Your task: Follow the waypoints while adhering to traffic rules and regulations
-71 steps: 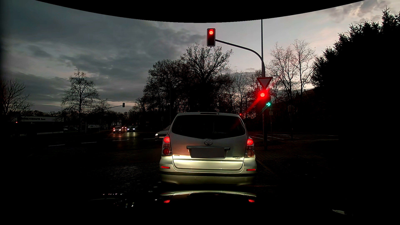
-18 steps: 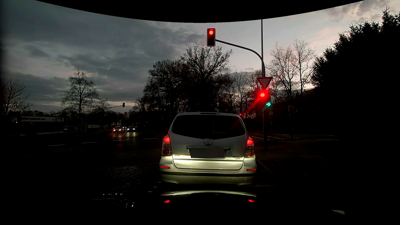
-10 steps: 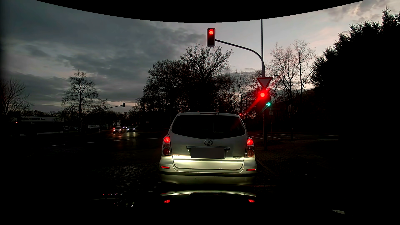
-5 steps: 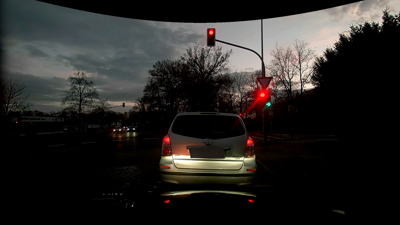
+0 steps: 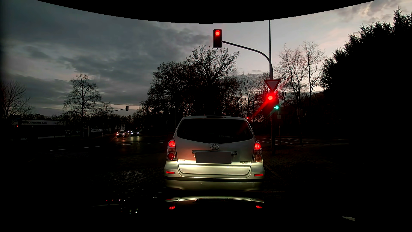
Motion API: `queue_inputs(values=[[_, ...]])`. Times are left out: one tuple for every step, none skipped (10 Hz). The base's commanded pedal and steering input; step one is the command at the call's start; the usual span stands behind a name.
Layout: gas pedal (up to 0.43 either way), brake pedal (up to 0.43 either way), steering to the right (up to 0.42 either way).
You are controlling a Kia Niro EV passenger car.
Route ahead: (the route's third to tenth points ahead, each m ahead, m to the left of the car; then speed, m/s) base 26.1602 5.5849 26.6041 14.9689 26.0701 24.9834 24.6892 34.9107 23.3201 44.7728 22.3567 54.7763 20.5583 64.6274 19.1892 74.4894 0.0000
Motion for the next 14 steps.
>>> queue_inputs(values=[[0.0,0.341,0.0],[0.0,0.341,-0.001],[0.0,0.341,-0.001],[0.0,0.341,-0.001],[0.0,0.341,-0.001],[0.0,0.341,-0.001],[0.0,0.341,0.0],[0.0,0.341,-0.001],[0.0,0.341,-0.001],[0.0,0.341,-0.001],[0.0,0.341,0.0],[0.0,0.341,-0.001],[0.0,0.341,-0.001],[0.0,0.341,-0.001]])
